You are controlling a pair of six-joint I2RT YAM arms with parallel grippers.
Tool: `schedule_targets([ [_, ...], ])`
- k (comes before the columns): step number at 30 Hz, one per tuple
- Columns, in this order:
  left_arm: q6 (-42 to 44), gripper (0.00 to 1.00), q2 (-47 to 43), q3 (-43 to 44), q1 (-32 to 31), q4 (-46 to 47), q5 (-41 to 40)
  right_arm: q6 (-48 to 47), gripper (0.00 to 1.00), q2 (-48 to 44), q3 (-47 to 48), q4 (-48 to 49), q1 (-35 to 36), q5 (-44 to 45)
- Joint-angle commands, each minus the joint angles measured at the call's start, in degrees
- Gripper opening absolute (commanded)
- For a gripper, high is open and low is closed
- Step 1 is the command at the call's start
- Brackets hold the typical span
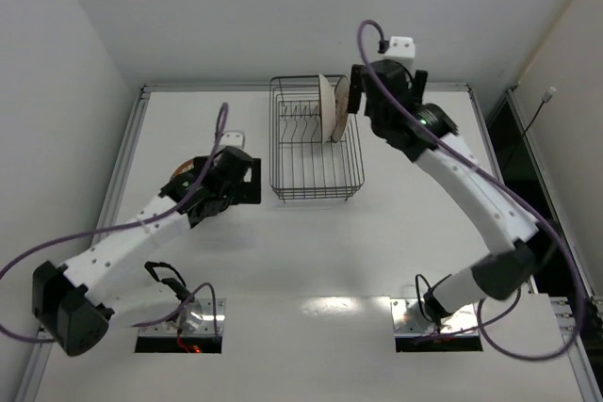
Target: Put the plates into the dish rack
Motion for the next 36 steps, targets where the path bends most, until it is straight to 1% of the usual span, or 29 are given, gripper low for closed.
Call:
schedule_targets([
  [1, 1.3, 0.98, 7.0, 5.3, -3.2, -4.3, -6.8, 1.0, 0.98, -10.0, -6.9, -1.8, 0.3, -7.3],
  [2, 0.7, 0.98, 8.8, 5.9, -2.6, -6.0, -7.7, 1.0, 0.98, -15.4, -10.4, -1.1, 0.3, -9.1],
  [3, 0.7, 0.98, 10.3, 5.9, -2.6, -6.0, -7.7, 1.6, 1.0, -18.1, -12.1, -1.1, -0.3, -10.0],
  [5, 1.2, 0.98, 13.3, 5.9, -1.2, -6.0, -7.7, 2.1, 1.0, -23.4, -16.7, -0.6, -0.3, -11.8],
  [6, 1.8, 0.98, 14.2, 5.9, -1.2, -6.0, -7.7, 2.1, 1.0, -27.9, -17.8, -0.6, -0.3, -12.5],
  [10, 1.8, 0.97, 20.7, 7.1, 0.0, -6.0, -7.7, 1.6, 1.0, -35.5, -22.8, -0.6, 0.5, -14.7],
  [11, 2.3, 0.96, 23.5, 7.1, 0.0, -4.8, -7.7, 1.6, 1.0, -36.3, -23.6, -2.1, 0.5, -15.3],
  [15, 2.3, 0.96, 30.4, 8.3, -0.5, -3.3, -9.3, 2.1, 1.0, -40.4, -27.4, -5.7, 0.5, -15.3],
  [18, 2.9, 0.96, 33.5, 8.9, 0.0, -0.9, -10.4, 1.6, 1.0, -44.6, -30.8, -6.3, 0.5, -15.3],
  [22, 4.2, 0.94, 37.6, 10.1, 2.0, 0.2, -10.5, 1.0, 1.0, -45.1, -32.4, -8.2, 0.5, -13.3],
  [23, 4.2, 0.93, 38.1, 10.1, 2.0, 1.1, -10.5, 1.0, 1.0, -45.1, -32.4, -8.9, 0.5, -14.0],
  [24, 4.2, 0.93, 38.1, 10.1, 3.5, 2.2, -9.8, 1.0, 1.0, -45.1, -32.4, -8.9, 0.5, -14.0],
  [28, 5.8, 0.93, 38.7, 8.8, 4.2, 4.5, -8.2, 1.0, 1.0, -45.7, -33.1, -8.9, 0.5, -14.6],
  [33, 5.8, 0.85, 42.6, 8.3, 4.2, 4.5, -8.2, 1.0, 1.0, -48.4, -33.6, -8.9, 0.5, -13.4],
  [35, 6.3, 0.78, 43.2, 8.3, 4.8, 4.5, -8.2, 1.0, 1.0, -48.4, -34.1, -8.9, 0.5, -12.9],
  [36, 6.3, 0.72, 43.2, 8.3, 4.8, 5.0, -8.2, 1.0, 1.0, -48.4, -34.1, -9.5, 0.5, -12.9],
])
